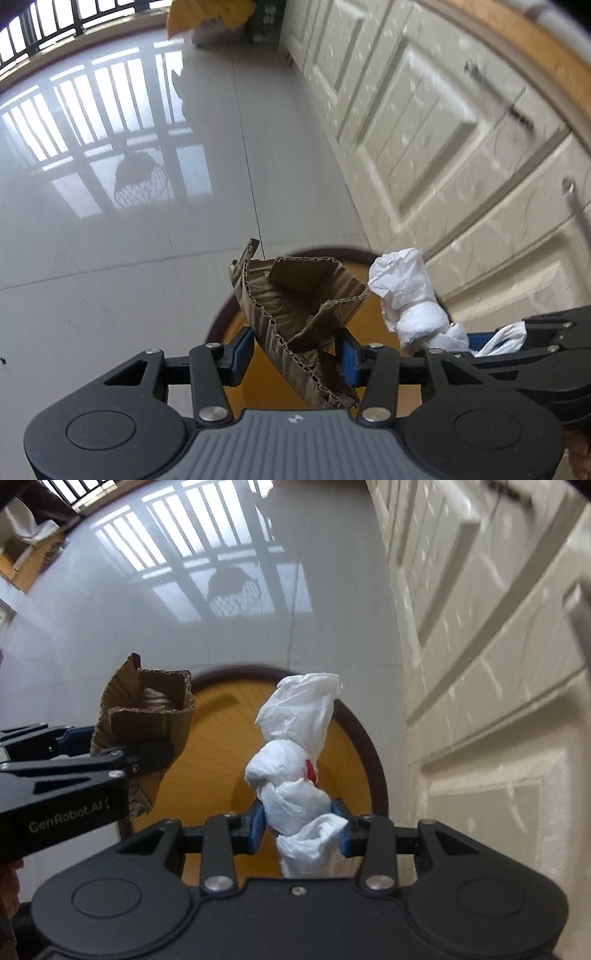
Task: Collect trash
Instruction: 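Open both tools to drop cardboard and bags into the bin, then move both open tools back toward the trash on the bench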
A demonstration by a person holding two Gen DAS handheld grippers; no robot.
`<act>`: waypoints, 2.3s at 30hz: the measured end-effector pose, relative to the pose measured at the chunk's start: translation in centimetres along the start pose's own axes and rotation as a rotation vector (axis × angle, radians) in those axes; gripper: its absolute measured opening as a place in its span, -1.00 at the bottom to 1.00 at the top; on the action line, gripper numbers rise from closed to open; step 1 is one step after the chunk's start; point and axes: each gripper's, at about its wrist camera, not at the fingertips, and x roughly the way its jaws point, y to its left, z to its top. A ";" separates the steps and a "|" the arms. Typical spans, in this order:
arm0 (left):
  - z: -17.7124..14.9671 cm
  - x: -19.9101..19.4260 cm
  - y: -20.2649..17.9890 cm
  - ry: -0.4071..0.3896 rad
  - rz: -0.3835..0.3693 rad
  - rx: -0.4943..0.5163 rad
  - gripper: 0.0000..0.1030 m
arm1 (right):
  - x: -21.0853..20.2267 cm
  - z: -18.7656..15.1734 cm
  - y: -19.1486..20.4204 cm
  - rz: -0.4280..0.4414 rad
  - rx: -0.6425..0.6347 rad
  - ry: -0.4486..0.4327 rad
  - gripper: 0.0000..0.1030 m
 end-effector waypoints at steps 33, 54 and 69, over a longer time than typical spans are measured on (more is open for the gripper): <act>-3.5 1.3 -0.2 0.086 0.047 0.069 0.31 | -0.3 -1.4 1.9 0.023 -0.137 0.061 0.13; -4.3 -7.1 0.7 0.059 0.117 0.012 0.67 | -8.7 -3.2 2.4 -0.061 -0.169 -0.041 0.69; -4.8 -14.2 0.6 0.025 0.173 -0.043 1.00 | -15.0 -4.7 3.6 -0.065 -0.179 -0.092 0.94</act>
